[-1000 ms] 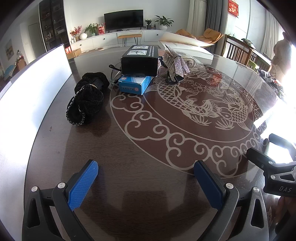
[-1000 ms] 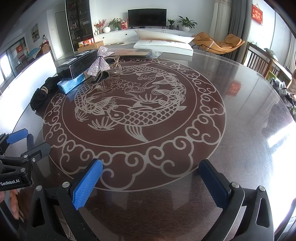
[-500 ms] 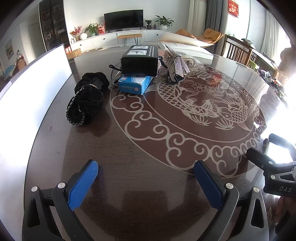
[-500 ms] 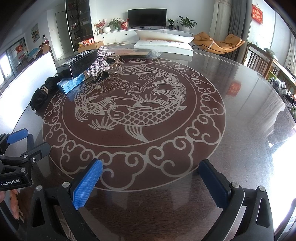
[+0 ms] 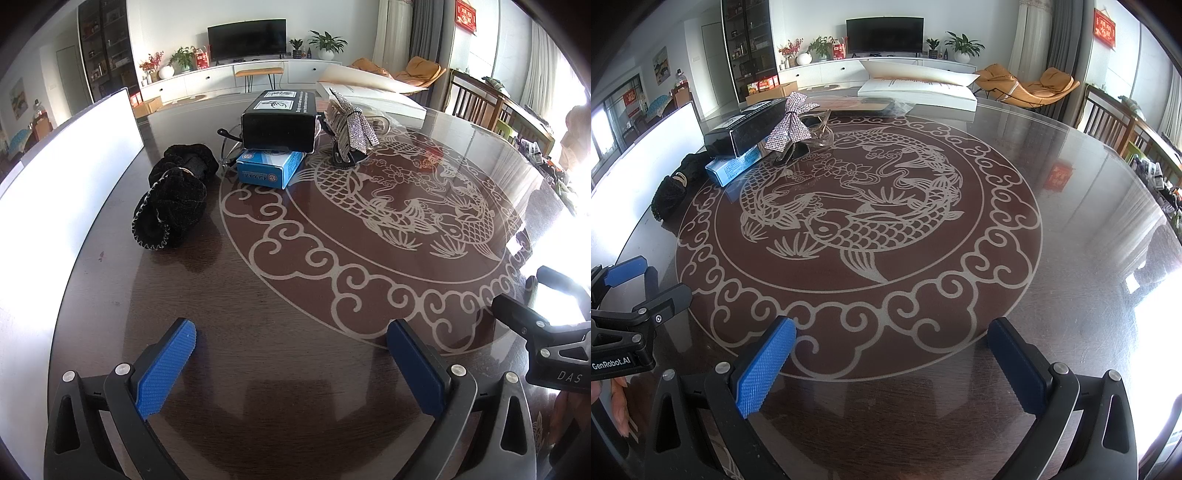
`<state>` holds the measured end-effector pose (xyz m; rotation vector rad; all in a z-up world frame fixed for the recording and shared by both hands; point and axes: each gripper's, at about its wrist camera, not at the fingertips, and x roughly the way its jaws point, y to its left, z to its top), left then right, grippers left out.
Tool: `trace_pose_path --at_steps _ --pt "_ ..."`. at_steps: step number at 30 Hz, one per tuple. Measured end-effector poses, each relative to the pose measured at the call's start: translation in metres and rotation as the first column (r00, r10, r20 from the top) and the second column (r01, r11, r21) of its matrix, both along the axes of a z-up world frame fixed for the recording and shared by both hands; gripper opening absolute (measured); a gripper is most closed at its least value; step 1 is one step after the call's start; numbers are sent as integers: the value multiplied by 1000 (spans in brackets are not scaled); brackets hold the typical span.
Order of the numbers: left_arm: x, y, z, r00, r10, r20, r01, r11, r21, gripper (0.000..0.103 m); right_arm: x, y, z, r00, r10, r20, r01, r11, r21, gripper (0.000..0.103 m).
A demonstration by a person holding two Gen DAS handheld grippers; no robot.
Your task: Organize objects
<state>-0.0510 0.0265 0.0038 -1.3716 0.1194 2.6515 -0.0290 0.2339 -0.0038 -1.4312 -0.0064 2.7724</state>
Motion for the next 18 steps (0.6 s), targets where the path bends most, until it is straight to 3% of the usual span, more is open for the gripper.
trace_pose_path --at_steps 10,17,18 --pt "1 0 0 1000 0 0 0 1000 -4 103 0 0 -1 1000 0 0 0 1000 0 103" --pt "27 -11 2 1000 -29 2 29 1000 0 103 0 0 -1 1000 0 0 0 1000 0 103" --pt "29 -17 7 1000 -11 -25 12 1000 12 103 0 -1 -1 1000 0 0 0 1000 0 103"
